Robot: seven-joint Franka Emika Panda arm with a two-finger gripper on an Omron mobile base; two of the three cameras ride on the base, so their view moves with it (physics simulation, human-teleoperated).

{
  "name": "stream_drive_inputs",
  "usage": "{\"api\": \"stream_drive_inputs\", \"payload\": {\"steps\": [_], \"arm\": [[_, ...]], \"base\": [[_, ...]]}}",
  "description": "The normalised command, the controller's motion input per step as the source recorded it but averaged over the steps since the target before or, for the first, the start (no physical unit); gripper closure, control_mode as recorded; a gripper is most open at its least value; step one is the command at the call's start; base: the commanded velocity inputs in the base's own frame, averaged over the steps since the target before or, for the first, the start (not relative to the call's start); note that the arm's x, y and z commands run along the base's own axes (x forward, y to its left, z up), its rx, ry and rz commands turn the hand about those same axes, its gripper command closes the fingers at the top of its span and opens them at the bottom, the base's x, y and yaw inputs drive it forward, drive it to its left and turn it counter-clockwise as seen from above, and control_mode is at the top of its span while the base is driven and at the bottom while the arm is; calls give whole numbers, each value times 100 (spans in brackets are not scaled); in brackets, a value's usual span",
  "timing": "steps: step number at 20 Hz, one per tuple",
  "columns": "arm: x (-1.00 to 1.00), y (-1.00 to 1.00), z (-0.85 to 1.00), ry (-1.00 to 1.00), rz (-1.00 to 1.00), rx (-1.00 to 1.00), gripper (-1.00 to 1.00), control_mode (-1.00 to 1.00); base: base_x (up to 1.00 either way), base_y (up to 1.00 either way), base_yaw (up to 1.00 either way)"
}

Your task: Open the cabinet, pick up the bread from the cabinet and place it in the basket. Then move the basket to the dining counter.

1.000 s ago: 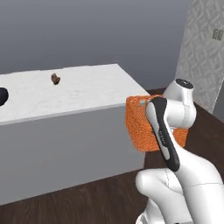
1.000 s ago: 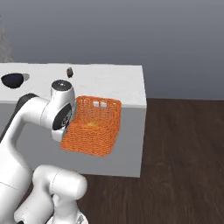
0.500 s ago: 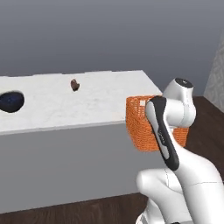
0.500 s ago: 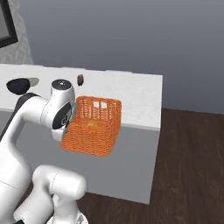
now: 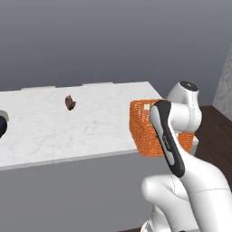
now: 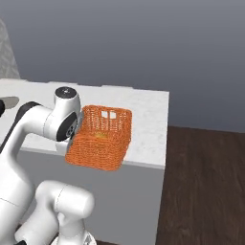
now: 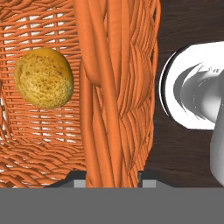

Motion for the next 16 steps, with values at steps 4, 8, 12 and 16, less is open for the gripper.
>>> {"api": "stream_drive_inputs", "payload": {"steps": [4,8,12,16], "arm": [[0,0,0,0,0,0,100,100],[0,0,0,0,0,0,100,100],[0,0,0,0,0,0,100,100],[0,0,0,0,0,0,100,100]], "base": [[38,0,0],[50,0,0],[39,0,0],[36,0,0]]}}
